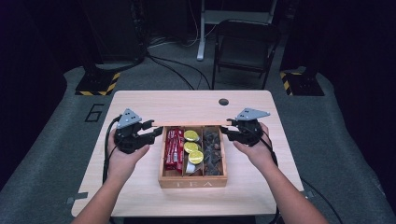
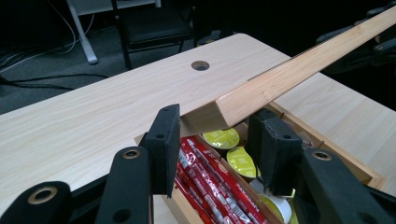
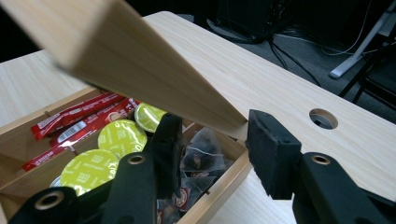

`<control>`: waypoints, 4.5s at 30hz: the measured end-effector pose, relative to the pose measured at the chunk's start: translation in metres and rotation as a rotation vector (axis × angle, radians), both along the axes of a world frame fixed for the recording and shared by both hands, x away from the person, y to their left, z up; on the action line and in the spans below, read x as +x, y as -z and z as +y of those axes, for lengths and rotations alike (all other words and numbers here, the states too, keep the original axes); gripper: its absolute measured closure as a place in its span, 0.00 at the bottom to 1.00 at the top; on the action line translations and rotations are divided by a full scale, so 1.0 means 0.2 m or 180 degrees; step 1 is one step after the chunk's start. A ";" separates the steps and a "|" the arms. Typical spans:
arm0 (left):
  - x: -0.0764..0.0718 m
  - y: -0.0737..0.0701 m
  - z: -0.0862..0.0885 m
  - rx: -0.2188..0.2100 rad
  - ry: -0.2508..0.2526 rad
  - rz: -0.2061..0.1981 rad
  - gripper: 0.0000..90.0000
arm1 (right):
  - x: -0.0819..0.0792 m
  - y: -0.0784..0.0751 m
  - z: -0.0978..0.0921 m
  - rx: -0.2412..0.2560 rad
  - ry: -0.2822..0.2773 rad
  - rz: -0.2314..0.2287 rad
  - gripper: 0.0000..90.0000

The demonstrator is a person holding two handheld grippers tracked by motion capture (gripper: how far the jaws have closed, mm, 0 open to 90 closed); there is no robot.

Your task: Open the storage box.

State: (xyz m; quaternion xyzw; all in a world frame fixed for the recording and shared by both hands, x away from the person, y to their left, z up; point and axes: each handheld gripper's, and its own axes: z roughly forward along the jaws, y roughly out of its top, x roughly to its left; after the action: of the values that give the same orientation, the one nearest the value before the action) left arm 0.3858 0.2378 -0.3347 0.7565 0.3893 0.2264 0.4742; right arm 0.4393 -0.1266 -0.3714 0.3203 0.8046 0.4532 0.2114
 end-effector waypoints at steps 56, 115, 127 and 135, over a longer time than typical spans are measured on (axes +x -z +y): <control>0.00 0.42 -0.06 -0.0126 -0.0274 0.0439 0.59 | 0.14 0.03 -0.01 0.0214 0.0008 0.0205 0.63; 0.08 0.52 -0.09 -0.0021 -0.0891 0.0473 0.95 | 0.14 0.05 -0.02 0.0337 -0.0007 0.0236 0.63; -0.03 0.49 0.11 0.0015 -0.1018 0.0441 0.95 | 0.14 0.05 -0.02 0.0337 -0.0011 0.0227 0.63; -0.14 0.48 0.34 -0.0072 -0.1262 0.0410 0.95 | 0.13 0.05 -0.02 0.0319 0.0009 0.0222 0.63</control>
State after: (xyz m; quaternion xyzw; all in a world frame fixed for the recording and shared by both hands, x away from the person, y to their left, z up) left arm 0.3577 0.3056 -0.4310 0.6726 0.5626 0.2620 0.4031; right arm 0.4663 -0.1305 -0.3807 0.3472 0.7873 0.4812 0.1675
